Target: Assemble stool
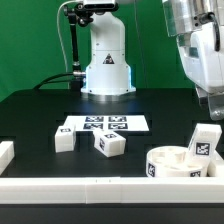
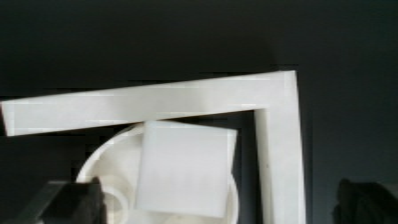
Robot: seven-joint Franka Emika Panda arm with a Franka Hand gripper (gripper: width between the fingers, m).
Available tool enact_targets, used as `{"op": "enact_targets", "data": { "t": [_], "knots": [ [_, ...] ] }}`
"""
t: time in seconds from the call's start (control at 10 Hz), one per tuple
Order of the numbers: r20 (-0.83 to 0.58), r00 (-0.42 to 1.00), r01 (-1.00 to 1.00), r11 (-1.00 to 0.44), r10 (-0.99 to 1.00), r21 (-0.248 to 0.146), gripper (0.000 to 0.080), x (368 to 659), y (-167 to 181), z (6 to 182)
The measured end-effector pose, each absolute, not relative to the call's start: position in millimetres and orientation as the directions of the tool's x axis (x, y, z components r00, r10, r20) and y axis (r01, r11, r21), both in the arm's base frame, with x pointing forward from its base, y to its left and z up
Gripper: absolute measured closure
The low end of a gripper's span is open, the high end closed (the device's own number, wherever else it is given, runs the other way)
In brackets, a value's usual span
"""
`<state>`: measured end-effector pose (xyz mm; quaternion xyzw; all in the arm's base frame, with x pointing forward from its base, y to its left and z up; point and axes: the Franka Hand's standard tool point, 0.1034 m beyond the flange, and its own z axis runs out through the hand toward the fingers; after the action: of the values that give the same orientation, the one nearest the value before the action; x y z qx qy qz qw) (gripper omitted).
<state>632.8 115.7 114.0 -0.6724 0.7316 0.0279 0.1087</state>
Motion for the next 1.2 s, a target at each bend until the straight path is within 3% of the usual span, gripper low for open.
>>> {"op": "enact_targets", "data": {
  "t": [0.2, 0.4, 0.7, 0.9, 1.0, 1.2],
  "knots": [
    [-0.163, 0.077, -0.990, -0.057, -0.984, -0.125, 0.0151, 623.7, 92.4, 108.0],
    [-0.138, 0.101, -0.983, -0.078, -0.985, -0.163, 0.0151, 625.5, 63.6, 109.6],
    [-0.128, 0.162, -0.976, -0.139, -0.978, -0.169, 0.0151, 625.0, 66.1, 108.5],
    [-0.100, 0.312, -0.939, -0.291, -0.945, -0.185, 0.0151, 624.8, 65.6, 107.9],
    [-0.081, 0.389, -0.910, -0.370, -0.917, -0.185, 0.0151, 623.8, 64.5, 106.6],
    [0.006, 0.686, -0.720, -0.681, -0.727, -0.132, 0.0151, 617.7, 54.3, 100.7]
  ]
}}
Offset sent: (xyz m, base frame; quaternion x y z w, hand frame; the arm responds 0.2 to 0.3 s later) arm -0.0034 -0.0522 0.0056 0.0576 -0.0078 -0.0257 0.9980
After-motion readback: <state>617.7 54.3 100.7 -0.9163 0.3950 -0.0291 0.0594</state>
